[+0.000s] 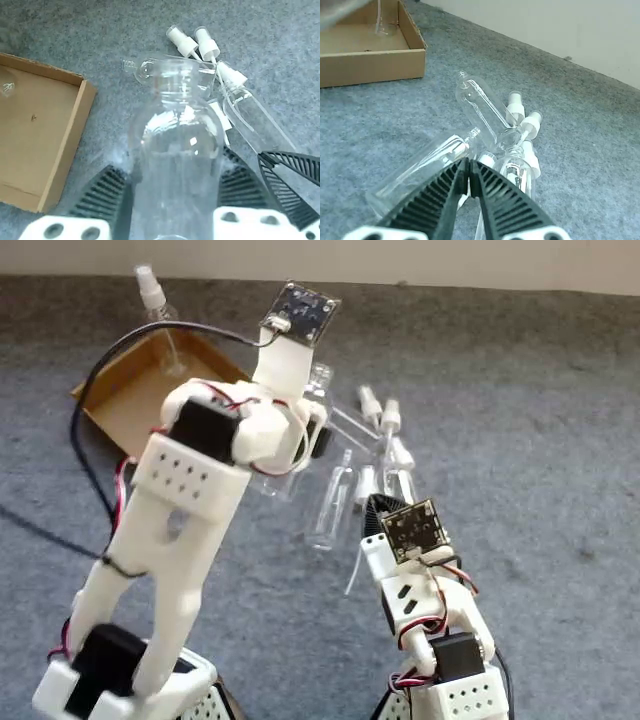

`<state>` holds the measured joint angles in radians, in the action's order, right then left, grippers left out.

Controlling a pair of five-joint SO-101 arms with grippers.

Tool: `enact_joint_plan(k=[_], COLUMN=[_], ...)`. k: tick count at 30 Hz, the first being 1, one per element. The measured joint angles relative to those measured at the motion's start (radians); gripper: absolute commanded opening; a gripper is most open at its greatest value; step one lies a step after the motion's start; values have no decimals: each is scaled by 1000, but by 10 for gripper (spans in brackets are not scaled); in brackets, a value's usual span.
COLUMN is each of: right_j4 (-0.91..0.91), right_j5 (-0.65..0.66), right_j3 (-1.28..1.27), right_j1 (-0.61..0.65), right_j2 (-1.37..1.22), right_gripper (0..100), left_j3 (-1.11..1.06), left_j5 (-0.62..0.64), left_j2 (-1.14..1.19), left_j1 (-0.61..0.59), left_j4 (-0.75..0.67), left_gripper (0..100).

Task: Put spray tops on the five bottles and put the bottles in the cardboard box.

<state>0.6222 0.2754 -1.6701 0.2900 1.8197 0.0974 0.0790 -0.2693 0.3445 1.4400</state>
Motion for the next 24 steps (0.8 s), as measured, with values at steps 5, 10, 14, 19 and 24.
enact_joint_plan(k=[5, 10, 14, 19, 24], right_j4=[0, 0, 0, 0, 0], right_j5=[0, 0, 0, 0, 0], right_j3=[0, 0, 0, 0, 0], right_j1=[0, 0, 0, -2, -83], right_j2=[0, 0, 0, 0, 0], right_gripper=[5, 5, 9, 10, 10], left_j3=[0, 0, -18, -195, -430], left_j5=[0, 0, 0, 0, 0], left_j2=[-118, -213, -292, -417, -592], left_j1=[-5, -3, -5, -5, -3], left_j4=[98, 183, 227, 229, 107], left_gripper=[50, 50, 50, 50, 50])
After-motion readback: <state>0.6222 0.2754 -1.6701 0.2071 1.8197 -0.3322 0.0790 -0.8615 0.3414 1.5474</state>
